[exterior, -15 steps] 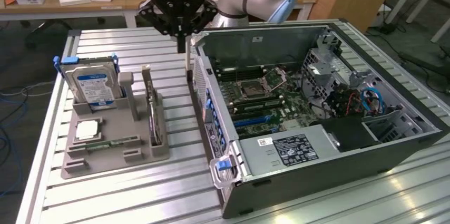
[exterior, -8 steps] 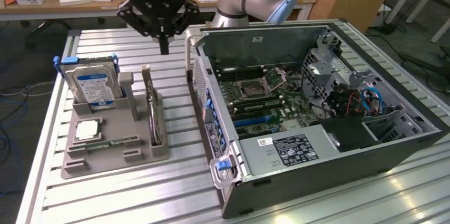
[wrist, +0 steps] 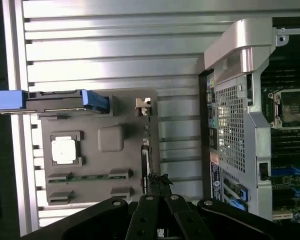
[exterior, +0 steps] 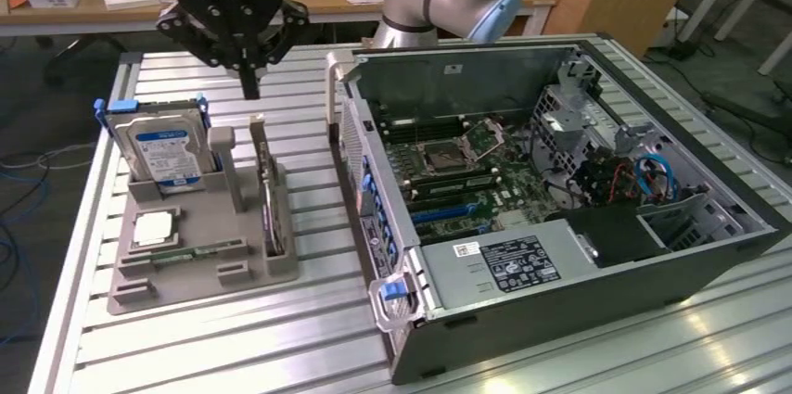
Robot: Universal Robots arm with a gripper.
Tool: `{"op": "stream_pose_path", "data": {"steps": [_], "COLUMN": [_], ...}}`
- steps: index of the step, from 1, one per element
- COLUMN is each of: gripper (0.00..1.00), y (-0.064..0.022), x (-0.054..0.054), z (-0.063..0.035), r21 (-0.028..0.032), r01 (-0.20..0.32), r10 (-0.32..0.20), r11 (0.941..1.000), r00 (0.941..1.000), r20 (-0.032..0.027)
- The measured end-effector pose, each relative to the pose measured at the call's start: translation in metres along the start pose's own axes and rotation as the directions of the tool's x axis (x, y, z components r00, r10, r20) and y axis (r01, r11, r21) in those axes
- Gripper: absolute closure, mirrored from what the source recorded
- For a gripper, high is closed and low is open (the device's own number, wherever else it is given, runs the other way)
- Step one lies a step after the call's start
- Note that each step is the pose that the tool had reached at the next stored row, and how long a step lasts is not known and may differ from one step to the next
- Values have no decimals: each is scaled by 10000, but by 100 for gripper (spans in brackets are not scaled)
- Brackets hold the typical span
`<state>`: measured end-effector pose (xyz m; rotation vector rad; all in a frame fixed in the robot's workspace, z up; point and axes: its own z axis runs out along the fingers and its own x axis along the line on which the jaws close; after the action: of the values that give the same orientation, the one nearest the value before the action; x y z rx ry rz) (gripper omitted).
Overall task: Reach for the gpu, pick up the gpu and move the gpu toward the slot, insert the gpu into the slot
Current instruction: 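Reach for the gpu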
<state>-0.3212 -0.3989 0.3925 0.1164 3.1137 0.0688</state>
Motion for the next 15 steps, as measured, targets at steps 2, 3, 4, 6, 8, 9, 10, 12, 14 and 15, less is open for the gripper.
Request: {"op": "stream_pose_path", "data": {"steps": [2,3,4,6,8,9,10,12,14,15], "gripper": [90,90,90,90,90,90,90,90,90,90], "y": [-6,-9,-12,-18,-21,-21,-21,-21,-21,-21], "x": [82,126,167,243,290,289,289,289,289,289], "z": [-2,-3,-4,-5,-5,-6,-6,-6,-6,-6], "r21": [0,0,0,0,-1,-1,-2,0,0,0], "r01": [-2,-2,-1,-1,-2,-2,-1,-1,-1,-1], "r10": [2,2,1,1,2,2,1,1,1,1], "r11": [10000,10000,10000,10000,10000,10000,10000,10000,10000,10000], "r00": [10000,10000,10000,10000,10000,10000,10000,10000,10000,10000], "r20": [0,0,0,0,2,2,2,1,0,0]}}
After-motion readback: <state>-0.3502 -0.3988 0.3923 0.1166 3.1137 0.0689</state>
